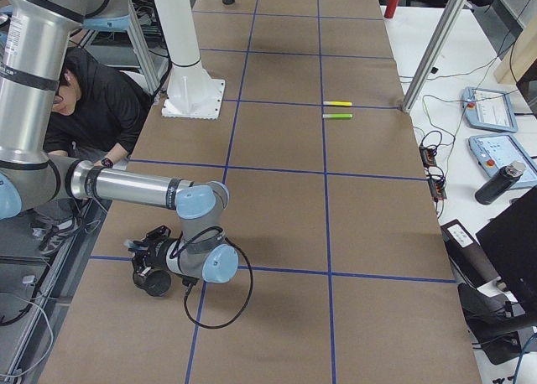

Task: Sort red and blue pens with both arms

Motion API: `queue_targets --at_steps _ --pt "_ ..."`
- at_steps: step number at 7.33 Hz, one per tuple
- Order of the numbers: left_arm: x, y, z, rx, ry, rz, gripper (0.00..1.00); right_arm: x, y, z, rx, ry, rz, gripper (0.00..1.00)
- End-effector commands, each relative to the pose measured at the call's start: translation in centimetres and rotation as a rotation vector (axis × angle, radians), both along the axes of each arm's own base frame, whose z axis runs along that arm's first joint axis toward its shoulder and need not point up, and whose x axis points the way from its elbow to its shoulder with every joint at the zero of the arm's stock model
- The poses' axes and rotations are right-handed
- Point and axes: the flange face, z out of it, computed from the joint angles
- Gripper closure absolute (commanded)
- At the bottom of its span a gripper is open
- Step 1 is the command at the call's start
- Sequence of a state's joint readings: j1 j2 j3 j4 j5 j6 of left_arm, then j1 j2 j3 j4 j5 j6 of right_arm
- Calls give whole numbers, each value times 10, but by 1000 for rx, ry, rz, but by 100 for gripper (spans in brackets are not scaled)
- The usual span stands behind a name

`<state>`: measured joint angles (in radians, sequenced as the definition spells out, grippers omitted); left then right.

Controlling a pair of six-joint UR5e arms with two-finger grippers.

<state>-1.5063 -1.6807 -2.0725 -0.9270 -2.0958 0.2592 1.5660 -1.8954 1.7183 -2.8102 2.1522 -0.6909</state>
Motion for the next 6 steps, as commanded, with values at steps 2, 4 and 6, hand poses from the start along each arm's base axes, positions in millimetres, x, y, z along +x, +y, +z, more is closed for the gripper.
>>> queue_targets --at_steps 2,4,6 --pt "-1 10 -20 27 1 -1 100 0 8 23 -64 3 -1 100" --pt "-2 12 -23 33 2 -3 100 0 12 49 -61 23 3 100" --pt "-3 15 -24 38 2 -6 100 -1 12 60 -52 41 14 100"
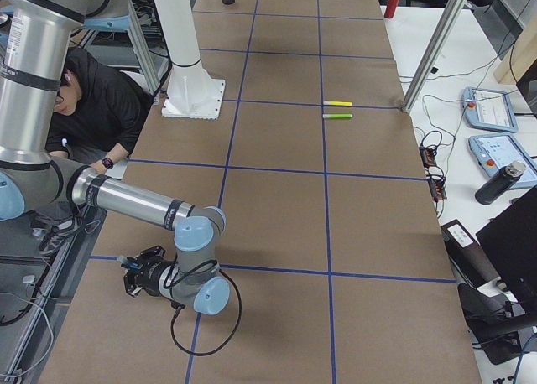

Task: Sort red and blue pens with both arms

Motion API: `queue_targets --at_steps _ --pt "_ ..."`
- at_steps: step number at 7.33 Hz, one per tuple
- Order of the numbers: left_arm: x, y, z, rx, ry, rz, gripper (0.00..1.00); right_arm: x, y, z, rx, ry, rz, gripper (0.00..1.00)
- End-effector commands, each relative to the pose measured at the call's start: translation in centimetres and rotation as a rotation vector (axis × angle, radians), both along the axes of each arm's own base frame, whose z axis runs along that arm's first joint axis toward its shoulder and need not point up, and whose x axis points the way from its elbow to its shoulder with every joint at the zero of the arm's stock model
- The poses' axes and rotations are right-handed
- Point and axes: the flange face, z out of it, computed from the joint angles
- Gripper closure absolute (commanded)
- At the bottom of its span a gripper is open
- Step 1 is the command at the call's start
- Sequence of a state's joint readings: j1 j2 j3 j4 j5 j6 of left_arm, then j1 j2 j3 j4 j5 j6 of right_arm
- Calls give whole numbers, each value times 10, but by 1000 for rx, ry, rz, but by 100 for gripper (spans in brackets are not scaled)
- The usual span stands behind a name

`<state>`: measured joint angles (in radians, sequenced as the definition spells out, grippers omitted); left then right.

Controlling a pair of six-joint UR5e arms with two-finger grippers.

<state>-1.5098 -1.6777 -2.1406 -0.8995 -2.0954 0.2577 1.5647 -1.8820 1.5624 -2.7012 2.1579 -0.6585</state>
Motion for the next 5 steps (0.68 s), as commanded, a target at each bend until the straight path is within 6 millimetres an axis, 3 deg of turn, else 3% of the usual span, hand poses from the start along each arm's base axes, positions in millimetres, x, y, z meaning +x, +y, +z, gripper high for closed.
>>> queue_targets --at_steps 1,5 --pt "-1 1 -2 3 0 0 100 0 -1 6 -4 25 8 100" --pt "0 1 -3 4 2 -1 100 -1 -2 4 -2 23 11 100"
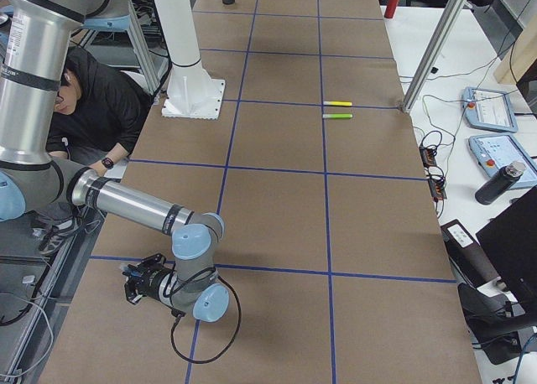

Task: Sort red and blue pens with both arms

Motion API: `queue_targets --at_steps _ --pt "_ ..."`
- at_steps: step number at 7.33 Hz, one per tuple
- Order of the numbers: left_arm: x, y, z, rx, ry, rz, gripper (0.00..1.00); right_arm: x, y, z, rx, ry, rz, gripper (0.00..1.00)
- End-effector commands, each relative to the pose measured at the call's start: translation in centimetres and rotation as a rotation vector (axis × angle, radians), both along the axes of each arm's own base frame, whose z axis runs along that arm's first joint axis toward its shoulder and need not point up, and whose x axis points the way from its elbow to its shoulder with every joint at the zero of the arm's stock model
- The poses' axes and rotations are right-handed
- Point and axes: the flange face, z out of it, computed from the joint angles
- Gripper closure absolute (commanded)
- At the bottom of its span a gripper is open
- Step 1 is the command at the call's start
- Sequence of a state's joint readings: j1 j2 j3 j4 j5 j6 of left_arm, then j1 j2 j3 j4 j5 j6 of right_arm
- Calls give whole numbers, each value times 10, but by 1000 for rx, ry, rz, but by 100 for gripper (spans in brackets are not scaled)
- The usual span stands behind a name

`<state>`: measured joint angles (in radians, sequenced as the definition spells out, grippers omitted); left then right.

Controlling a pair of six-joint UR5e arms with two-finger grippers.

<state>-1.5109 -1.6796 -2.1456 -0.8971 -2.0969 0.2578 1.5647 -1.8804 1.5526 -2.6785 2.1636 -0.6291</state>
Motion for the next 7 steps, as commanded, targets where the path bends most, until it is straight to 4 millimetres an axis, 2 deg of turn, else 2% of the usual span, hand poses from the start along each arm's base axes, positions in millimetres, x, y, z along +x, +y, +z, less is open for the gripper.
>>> queue_targets --at_steps 1,2,3,4,7 --pt "0 1 0 -5 1 0 100 0 0 0 -3 0 4 100" --pt "0 1 -1 -4 1 0 100 -1 0 0 -3 -1 10 70" --pt "0 1 -1 -4 1 0 100 -1 0 0 -4 0 12 28" --pt "0 1 -1 -4 1 0 100 -1 0 -1 -6 0 12 5" --pt "1 0 1 -9 3 1 100 -1 -7 -5 19 0 10 2"
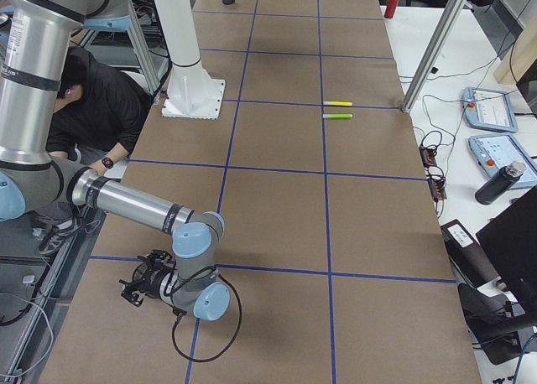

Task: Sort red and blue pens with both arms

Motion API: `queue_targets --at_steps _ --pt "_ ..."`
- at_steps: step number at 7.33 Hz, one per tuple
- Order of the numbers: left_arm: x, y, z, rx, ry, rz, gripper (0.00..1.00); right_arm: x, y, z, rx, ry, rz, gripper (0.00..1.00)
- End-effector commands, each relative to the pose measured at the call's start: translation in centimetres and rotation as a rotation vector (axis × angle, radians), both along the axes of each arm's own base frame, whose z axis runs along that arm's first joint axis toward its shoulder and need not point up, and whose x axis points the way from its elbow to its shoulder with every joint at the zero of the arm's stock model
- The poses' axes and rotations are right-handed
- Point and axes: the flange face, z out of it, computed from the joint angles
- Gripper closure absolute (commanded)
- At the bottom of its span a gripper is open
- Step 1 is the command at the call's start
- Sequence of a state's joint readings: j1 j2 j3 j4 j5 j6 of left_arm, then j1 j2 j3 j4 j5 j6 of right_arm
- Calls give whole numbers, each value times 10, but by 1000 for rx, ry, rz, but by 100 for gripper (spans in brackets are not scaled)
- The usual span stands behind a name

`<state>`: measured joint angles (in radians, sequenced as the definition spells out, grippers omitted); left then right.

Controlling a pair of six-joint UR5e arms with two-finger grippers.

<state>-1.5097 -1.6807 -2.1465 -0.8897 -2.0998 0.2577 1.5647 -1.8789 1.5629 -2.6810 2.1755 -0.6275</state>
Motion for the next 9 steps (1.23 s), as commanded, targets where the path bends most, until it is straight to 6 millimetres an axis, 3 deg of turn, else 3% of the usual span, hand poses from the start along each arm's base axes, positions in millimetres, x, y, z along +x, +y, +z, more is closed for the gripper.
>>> queue_targets --at_steps 1,2,4,5,6,7,8,9 --pt "0 -2 7 -17 -1 0 100 1 -17 -12 51 1 -8 2" --pt "0 0 16 -37 -2 2 100 1 -43 -29 103 32 -3 1" --pt "-1 6 44 -100 -7 3 100 1 -108 -41 266 155 37 1" --pt "-6 10 51 -114 -10 -6 100 2 -124 -44 337 177 55 1" --pt "-18 21 67 -151 -15 -32 100 13 -153 -62 403 206 107 1" --pt "-34 43 88 -178 -7 -23 100 16 -186 -80 462 224 126 1" --pt "-55 74 124 -232 12 2 100 18 -218 -99 530 263 154 1" --pt "-63 106 156 -299 25 1 100 19 -242 -112 610 282 184 1"
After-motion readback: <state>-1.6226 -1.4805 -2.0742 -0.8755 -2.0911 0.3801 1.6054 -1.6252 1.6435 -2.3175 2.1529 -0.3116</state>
